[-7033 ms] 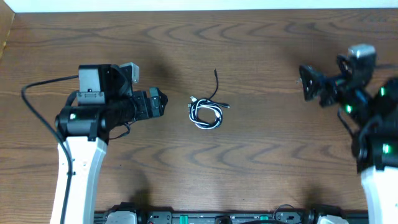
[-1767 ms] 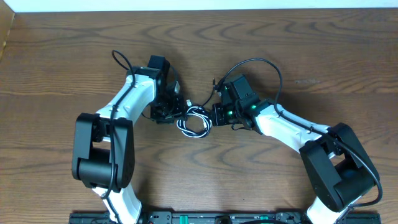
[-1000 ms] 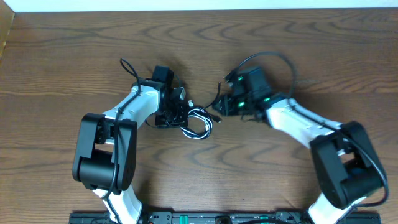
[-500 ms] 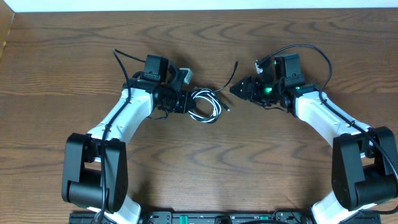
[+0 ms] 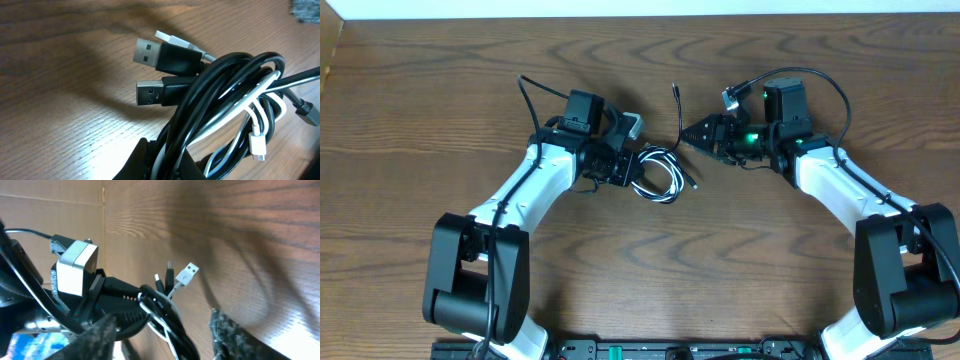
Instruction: Untangle cables
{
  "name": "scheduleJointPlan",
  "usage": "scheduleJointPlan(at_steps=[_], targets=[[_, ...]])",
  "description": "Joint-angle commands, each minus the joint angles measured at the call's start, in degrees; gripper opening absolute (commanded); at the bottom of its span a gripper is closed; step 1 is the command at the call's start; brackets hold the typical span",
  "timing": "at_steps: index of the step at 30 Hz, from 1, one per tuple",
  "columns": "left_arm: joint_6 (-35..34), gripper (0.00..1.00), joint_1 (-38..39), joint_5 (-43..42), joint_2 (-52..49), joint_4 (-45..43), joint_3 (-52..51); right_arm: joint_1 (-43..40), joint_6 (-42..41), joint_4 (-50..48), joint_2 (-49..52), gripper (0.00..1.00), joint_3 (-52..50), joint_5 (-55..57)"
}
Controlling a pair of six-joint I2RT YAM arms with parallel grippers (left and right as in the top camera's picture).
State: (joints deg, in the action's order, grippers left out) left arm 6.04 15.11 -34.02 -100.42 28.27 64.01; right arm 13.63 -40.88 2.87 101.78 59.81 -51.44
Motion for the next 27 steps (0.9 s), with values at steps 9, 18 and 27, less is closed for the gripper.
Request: scheduleJointPlan(at_steps=[9, 18, 27], targets=[[-1.9, 0.08, 0.1, 1.7, 0.5, -0.1, 0.6, 0.0, 8.4, 2.0, -0.9, 0.66, 0.6, -6.6], [-5.6, 0.07, 0.1, 1.5, 0.5, -0.1, 0.6, -0.3, 13.8, 3.4, -0.9, 0.72, 0.6, -6.3], [-8.1, 0.08, 0.1, 1.5, 0.5, 0.3, 0.5, -6.3, 14.8, 8.0, -0.9, 0.82, 0.6, 6.3]])
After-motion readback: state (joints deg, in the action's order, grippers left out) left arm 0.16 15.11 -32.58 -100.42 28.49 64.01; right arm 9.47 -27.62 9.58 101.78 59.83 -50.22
